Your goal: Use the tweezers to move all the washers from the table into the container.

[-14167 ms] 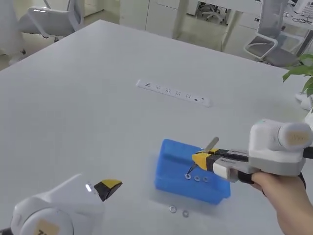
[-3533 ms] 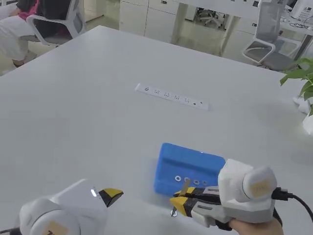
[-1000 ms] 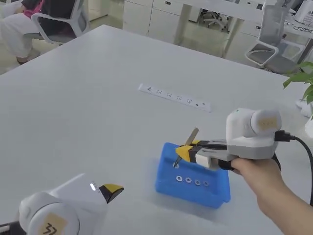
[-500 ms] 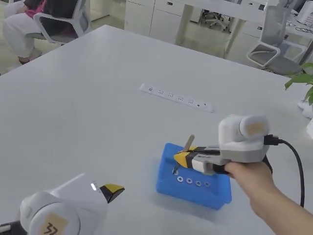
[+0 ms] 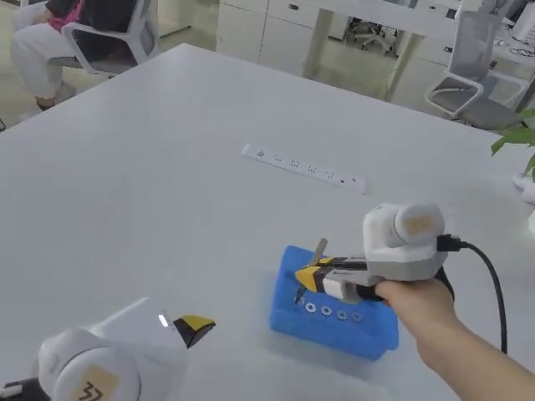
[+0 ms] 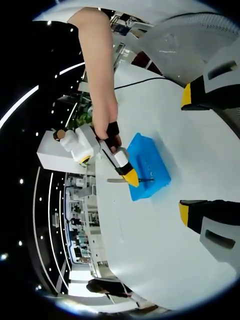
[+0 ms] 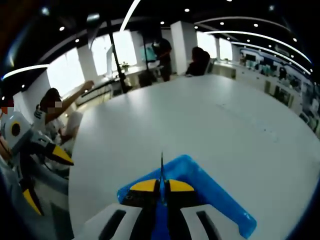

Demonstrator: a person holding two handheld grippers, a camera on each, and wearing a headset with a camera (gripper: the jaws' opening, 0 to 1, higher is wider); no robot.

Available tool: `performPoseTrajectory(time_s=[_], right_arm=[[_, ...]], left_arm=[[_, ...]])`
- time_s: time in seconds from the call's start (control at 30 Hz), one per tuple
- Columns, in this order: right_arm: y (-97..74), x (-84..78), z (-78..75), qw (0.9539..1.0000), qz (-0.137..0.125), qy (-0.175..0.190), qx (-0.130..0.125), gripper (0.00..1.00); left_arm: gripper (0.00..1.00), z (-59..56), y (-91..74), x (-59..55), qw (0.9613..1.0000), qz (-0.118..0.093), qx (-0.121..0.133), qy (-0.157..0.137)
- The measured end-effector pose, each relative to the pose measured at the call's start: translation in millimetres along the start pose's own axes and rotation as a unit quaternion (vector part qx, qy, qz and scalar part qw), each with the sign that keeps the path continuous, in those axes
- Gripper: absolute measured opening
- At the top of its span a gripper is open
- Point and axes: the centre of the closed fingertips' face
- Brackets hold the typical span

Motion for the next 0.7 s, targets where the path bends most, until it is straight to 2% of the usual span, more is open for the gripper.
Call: performPoseTrajectory(time_s=[0.23,0.47,0.6,0.7], right_arm=[[3.4,-7.0,-6.1,1.0000,0.005,0.001,-0.001,0.04],[3.6,-7.5,-2.9,1.0000,0.002,-0.003,0.002,0.04],[4.0,-7.3,-2.2,1.0000,-0.001,-0.003,0.007,0.04],[3.7,-7.4,-3.0,0.9999,0.000,-0.008,0.009,0.05]], left_arm=[[0.73,0.1,0.2,-0.3,1.0000,0.001,0.000,0.000],[0.73,1.1,-0.2,1.3,1.0000,-0.004,0.003,-0.005],[0.72,2.5,-1.2,4.5,0.9997,-0.013,0.006,-0.018],[0.70,4.0,-3.0,11.3,0.9988,-0.032,0.009,-0.037]])
Point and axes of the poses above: the centre of the closed fingertips' face, and the gripper's own axes: y roughly forward along the fingers, z roughly to its left, x roughly out of its top, and after that the axes turned 12 degrees about -z, right-handed
